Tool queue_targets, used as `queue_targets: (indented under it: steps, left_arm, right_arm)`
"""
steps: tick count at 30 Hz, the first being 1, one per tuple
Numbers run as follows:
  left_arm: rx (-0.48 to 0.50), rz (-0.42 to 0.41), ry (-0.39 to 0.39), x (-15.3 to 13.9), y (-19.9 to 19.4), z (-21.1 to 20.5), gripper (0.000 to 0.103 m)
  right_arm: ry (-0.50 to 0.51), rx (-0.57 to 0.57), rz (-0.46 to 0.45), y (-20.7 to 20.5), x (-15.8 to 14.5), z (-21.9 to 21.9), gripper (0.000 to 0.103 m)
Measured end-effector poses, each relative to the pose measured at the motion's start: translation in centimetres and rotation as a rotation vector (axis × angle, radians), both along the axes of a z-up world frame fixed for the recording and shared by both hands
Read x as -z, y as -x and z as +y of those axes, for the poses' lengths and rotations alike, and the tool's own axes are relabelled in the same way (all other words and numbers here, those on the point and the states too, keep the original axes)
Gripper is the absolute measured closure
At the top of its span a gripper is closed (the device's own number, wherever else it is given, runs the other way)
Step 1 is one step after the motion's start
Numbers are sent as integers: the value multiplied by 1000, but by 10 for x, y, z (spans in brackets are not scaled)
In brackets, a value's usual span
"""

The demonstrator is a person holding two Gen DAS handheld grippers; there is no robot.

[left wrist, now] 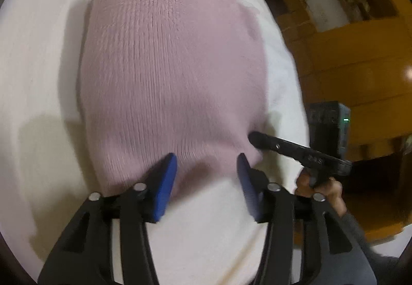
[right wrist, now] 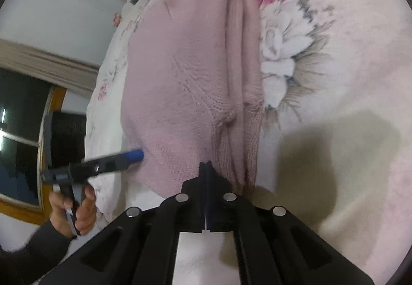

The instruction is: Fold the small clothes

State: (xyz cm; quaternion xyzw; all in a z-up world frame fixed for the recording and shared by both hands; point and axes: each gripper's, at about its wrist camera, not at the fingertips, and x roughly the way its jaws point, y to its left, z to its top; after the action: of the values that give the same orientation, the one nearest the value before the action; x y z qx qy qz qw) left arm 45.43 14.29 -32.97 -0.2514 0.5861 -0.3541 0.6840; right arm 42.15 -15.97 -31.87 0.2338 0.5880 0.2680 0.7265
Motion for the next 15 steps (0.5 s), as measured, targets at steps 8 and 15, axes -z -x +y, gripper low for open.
queue_targets:
  steps: [8, 15]
  left_arm:
    - [-145, -41, -21, -8, 25, 80, 13]
    - [-318, 97, 103, 25, 22, 125, 13]
  right_arm:
    - [-206, 155, -8, -37, -42, -61, 24]
    - [-311, 192, 144, -93, 6, -67, 19]
